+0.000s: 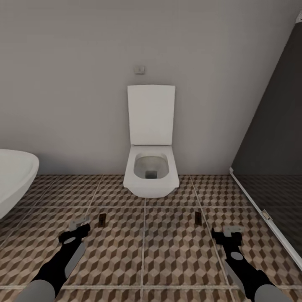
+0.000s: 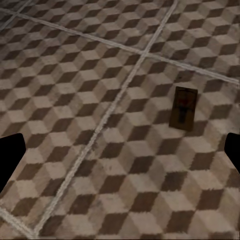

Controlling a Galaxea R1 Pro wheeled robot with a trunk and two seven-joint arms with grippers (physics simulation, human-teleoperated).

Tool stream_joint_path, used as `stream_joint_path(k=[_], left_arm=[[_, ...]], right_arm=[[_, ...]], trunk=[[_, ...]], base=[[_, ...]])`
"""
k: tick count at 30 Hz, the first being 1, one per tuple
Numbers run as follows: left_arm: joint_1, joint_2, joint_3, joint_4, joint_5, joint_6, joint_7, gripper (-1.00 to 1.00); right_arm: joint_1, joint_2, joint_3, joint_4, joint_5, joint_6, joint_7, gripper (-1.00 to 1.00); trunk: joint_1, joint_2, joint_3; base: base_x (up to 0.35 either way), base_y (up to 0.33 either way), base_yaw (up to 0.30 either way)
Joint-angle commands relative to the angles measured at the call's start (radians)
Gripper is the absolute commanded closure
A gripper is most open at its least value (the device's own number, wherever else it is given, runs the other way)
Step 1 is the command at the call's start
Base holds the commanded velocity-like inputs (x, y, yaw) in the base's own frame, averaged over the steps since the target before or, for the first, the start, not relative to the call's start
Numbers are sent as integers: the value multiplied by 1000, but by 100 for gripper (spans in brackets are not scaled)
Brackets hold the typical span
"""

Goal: Take the four mousetraps from the cabinet in the bathroom and place them on the bathroom floor. Make sure all four end up on the same floor surface, and ensure that at least two of them are either under or directly next to the same bathroom sink.

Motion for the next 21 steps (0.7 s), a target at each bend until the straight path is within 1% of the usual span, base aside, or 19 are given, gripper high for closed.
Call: stream_joint_path(k=[1,4,5,9,10,12,14,15,21], left_arm=[[0,2,-8,13,6,4,6,-100],[0,8,-9,57,6,0,-6,-100],[0,12,-8,84,5,-1,-20,-100],[0,18,-7,143,4,-6,-54,-100],[0,21,-7,180,4,-10,-72,-100],[0,25,-7,220,5,-21,-91,-100],[0,28,-7,259,5,-39,-111,-100],[0,31,-7,298,5,-63,-132,-100],[0,38,-7,420,4,-143,-203,-100]], right_arm=[[-1,-1,8,1,-12,-4,-5,-100],[-1,2,8,15,-15,-3,-5,-100],[-1,3,8,38,-16,-3,-4,-100],[-1,11,8,102,-17,-4,2,-100],[-1,18,8,136,-17,-5,10,-100],[0,26,7,169,-18,-6,20,-100],[2,33,6,202,-18,-7,31,-100],[3,39,6,238,-19,-7,45,-100],[6,68,5,365,-18,-9,89,-100]], trunk=[[-1,0,3],[-2,1,15],[-2,1,19],[-4,2,34],[-5,2,38],[-6,2,46],[-6,3,53],[-7,3,57],[-10,5,80]], base=[[0,0,0],[0,0,0],[0,0,0],[0,0,0],[0,0,0],[0,0,0],[0,0,0],[0,0,0],[0,0,0]])
